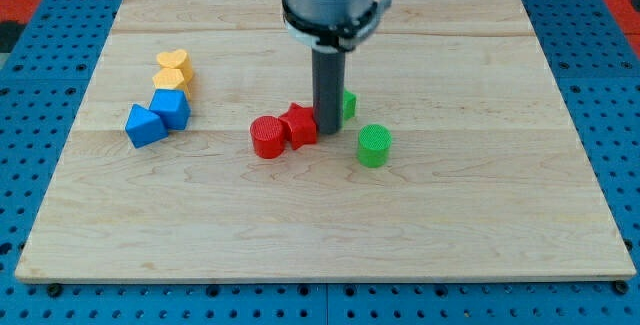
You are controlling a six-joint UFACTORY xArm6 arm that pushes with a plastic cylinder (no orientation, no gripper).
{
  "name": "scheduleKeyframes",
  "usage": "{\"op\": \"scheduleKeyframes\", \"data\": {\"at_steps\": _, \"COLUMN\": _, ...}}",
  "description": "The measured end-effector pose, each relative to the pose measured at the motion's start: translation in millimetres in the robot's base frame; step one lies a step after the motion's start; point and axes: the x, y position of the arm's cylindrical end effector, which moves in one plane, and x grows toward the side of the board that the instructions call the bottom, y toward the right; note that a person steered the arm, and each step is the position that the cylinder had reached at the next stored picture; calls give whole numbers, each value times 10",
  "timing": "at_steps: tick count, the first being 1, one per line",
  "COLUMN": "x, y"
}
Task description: Separate the green and red blocks from other
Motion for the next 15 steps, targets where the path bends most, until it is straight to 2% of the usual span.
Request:
{"op": "scheduleKeyframes", "data": {"at_steps": 1, "x": -206, "y": -17}}
{"op": "scheduleKeyframes", "data": {"at_steps": 4, "x": 598, "y": -31}}
{"op": "scheduleKeyframes", "data": {"at_steps": 5, "x": 780, "y": 112}}
{"op": "scheduleKeyframes", "data": {"at_steps": 6, "x": 768, "y": 456}}
{"op": "scheduleKeyframes", "data": {"at_steps": 7, "x": 544, "y": 529}}
{"op": "scheduleKeyframes", "data": {"at_steps": 9, "x": -166, "y": 495}}
{"op": "scheduleKeyframes", "data": {"at_steps": 11, "x": -557, "y": 453}}
{"op": "scheduleKeyframes", "data": {"at_steps": 13, "x": -116, "y": 284}}
{"op": "scheduleKeyframes", "data": {"at_steps": 14, "x": -261, "y": 16}}
{"op": "scheduleKeyframes", "data": {"at_steps": 15, "x": -695, "y": -158}}
